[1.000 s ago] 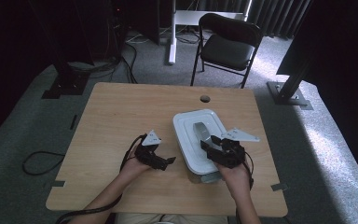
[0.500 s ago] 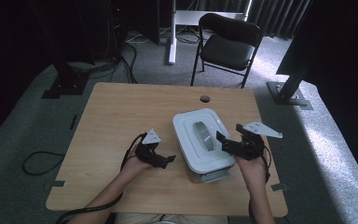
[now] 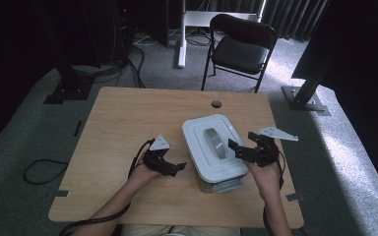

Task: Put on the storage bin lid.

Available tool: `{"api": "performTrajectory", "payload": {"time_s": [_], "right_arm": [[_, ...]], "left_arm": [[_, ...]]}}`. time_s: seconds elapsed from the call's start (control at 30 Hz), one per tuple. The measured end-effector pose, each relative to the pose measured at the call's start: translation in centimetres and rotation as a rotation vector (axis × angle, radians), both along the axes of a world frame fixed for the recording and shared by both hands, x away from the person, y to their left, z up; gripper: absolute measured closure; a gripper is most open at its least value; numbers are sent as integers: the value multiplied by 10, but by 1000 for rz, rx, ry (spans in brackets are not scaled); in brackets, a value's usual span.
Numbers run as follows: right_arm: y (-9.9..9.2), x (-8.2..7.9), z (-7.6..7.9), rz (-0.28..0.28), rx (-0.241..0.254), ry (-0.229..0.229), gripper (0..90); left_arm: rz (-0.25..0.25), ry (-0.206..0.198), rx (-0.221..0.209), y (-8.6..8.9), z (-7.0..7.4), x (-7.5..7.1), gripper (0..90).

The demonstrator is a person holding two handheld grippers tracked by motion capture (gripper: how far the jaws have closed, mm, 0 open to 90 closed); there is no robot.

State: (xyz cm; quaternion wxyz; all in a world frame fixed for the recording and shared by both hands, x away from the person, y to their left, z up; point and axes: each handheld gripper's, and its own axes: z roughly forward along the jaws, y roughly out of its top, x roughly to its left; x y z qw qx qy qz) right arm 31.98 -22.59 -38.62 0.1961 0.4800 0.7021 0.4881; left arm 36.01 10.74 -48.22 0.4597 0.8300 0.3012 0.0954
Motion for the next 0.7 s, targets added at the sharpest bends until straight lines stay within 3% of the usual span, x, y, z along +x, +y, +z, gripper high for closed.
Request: {"api": "performTrajectory", "payload": {"time_s": [0.1, 0.17, 0.23, 0.3, 0.53, 0.57, 0.6, 0.7], "right_arm": [[10, 1, -3, 37, -26, 28, 134], [21, 1, -4, 65, -74, 32, 142], [24, 1, -4, 76, -84, 34, 142], [20, -2, -1, 91, -59, 39, 141], [-7, -3, 9, -35, -78, -45, 128], [-19, 6, 4, -104, -101, -52, 119], [-25, 11, 0, -133, -104, -40, 119], [-35, 20, -7, -173, -103, -38, 119]], "left_arm": [[-1, -4, 2, -1, 0, -1, 6], [-1, 4, 7, -1, 1, -2, 6], [0, 10, 5, -1, 2, -2, 5], [-3, 14, -13, 1, 9, -4, 6], [55, -11, 7, 3, 23, 1, 6], [79, -9, 17, 4, 21, 5, 6], [85, -7, 15, 4, 19, 6, 6], [92, 5, 11, 3, 15, 8, 6]]}}
